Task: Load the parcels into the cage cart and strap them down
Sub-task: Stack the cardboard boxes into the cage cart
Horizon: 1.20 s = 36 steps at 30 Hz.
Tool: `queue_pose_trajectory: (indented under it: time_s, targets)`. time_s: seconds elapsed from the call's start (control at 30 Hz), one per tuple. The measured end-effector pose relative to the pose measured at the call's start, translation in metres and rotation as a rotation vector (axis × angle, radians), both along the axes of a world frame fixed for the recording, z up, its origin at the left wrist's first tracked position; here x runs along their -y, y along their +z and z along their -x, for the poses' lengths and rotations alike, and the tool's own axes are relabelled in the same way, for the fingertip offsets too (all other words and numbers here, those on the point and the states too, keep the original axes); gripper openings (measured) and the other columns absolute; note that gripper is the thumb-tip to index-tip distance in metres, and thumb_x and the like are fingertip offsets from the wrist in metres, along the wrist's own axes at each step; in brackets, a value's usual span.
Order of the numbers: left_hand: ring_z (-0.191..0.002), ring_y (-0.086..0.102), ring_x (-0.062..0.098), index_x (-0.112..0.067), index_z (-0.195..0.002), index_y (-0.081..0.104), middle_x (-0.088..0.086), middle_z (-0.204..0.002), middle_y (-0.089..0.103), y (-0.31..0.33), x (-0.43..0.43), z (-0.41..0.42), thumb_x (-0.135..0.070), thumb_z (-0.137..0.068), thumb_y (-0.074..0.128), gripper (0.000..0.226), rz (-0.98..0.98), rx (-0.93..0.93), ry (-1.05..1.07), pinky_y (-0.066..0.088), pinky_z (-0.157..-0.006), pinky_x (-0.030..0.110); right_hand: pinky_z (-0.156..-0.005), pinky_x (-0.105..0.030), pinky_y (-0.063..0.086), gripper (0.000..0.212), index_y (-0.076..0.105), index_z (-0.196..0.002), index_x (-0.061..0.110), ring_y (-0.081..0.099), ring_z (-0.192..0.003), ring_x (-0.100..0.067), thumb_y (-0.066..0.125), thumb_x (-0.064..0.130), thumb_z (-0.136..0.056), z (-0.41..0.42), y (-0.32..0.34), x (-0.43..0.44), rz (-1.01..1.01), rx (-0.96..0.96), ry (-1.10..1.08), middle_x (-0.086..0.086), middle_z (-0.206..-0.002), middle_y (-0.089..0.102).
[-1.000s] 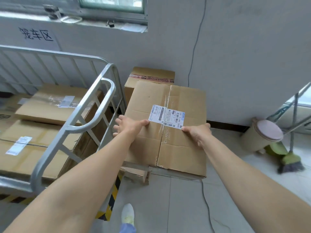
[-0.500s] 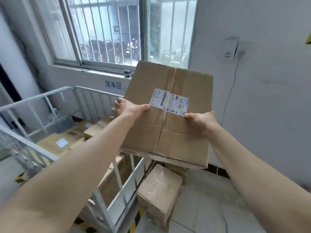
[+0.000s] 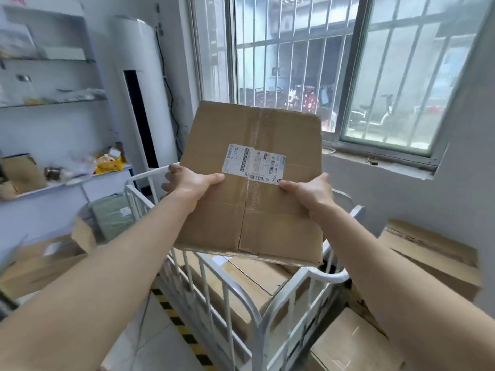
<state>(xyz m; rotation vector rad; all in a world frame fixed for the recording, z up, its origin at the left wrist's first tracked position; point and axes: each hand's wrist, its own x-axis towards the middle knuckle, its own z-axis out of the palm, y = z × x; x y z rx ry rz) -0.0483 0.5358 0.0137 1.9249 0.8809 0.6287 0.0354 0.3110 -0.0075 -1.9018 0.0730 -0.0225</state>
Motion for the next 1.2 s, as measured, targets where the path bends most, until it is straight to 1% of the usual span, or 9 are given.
queue_pose_trajectory:
  time_s: [0.07,0.17,0.4,0.57,0.7,0.83,0.9,1.07,1.2]
  targets:
    - [-0.136,0.025,0.032,-0.005,-0.145,0.015,0.011,-0.147,0.028,-0.001,-0.029,0.001,-0.051,-0.06,0.084,0.118,-0.003,0.0,0.026,0.025,-0.112,0.049,-0.096,-0.044,0.048,0.094,0.033,-0.126,0.012,0.056,-0.114,-0.03,0.086,0.048,-0.057,-0.005,-0.002,-0.035,0.002,-0.011,0.03,-0.013,-0.131,0.05]
    - [-0.14,0.016,0.032,-0.005,-0.149,0.007,0.01,-0.153,0.02,-0.002,-0.066,-0.004,-0.048,-0.066,0.082,0.12,0.0,-0.019,0.04,0.02,-0.115,0.046,-0.098,-0.043,0.047,0.094,0.032,-0.127,0.01,0.055,-0.115,-0.031,0.086,0.048,-0.06,-0.016,-0.004,-0.077,0.026,-0.029,0.052,-0.014,-0.132,0.049]
    - [-0.141,0.016,0.033,-0.007,-0.15,0.001,0.009,-0.154,0.018,-0.016,-0.138,-0.056,-0.053,-0.063,0.081,0.127,0.018,-0.071,0.065,0.017,-0.115,0.049,-0.098,-0.04,0.046,0.094,0.029,-0.131,0.01,0.054,-0.117,-0.031,0.084,0.047,-0.063,-0.073,-0.015,-0.151,0.067,-0.05,0.072,-0.014,-0.135,0.047]
    - [-0.141,0.015,0.033,-0.006,-0.149,0.005,0.01,-0.153,0.02,-0.028,-0.183,-0.125,-0.055,-0.062,0.081,0.125,0.018,-0.102,0.076,0.016,-0.115,0.051,-0.099,-0.04,0.045,0.095,0.03,-0.131,0.008,0.053,-0.119,-0.032,0.084,0.047,-0.064,-0.143,-0.029,-0.198,0.079,-0.082,0.074,-0.015,-0.135,0.047]
    - [-0.14,0.018,0.031,-0.005,-0.147,0.012,0.008,-0.151,0.023,-0.035,-0.215,-0.192,-0.053,-0.062,0.081,0.12,0.004,-0.099,0.073,0.02,-0.115,0.046,-0.098,-0.041,0.044,0.095,0.028,-0.136,0.007,0.051,-0.122,-0.035,0.081,0.046,-0.068,-0.204,-0.037,-0.231,0.093,-0.128,0.056,-0.016,-0.139,0.046]
    - [-0.138,0.021,0.032,-0.006,-0.146,0.014,0.009,-0.15,0.025,-0.046,-0.253,-0.255,-0.055,-0.057,0.083,0.123,0.024,-0.112,0.072,0.023,-0.113,0.048,-0.098,-0.04,0.042,0.096,0.025,-0.139,0.007,0.049,-0.124,-0.035,0.081,0.045,-0.07,-0.256,-0.046,-0.263,0.088,-0.155,0.058,-0.015,-0.142,0.043]
    - [-0.136,0.023,0.032,-0.006,-0.144,0.017,0.009,-0.148,0.028,-0.053,-0.271,-0.282,-0.056,-0.055,0.083,0.122,0.021,-0.129,0.066,0.025,-0.112,0.048,-0.097,-0.039,0.042,0.096,0.026,-0.138,0.007,0.049,-0.124,-0.035,0.081,0.045,-0.07,-0.276,-0.051,-0.278,0.095,-0.175,0.047,-0.015,-0.141,0.044]
    - [-0.138,0.022,0.032,-0.003,-0.145,0.015,0.011,-0.15,0.025,-0.065,-0.309,-0.339,-0.049,-0.064,0.081,0.114,-0.014,-0.176,0.01,0.017,-0.115,0.044,-0.096,-0.038,0.042,0.093,0.028,-0.136,0.005,0.049,-0.124,-0.034,0.08,0.046,-0.07,-0.317,-0.064,-0.313,0.111,-0.218,-0.001,-0.016,-0.14,0.045]
    - [-0.135,0.027,0.032,-0.006,-0.14,0.024,0.012,-0.145,0.032,-0.074,-0.348,-0.384,-0.048,-0.063,0.082,0.105,-0.007,-0.196,-0.035,0.024,-0.112,0.04,-0.094,-0.037,0.043,0.094,0.028,-0.137,0.005,0.05,-0.123,-0.033,0.08,0.046,-0.07,-0.346,-0.069,-0.348,0.136,-0.236,-0.059,-0.015,-0.14,0.045]
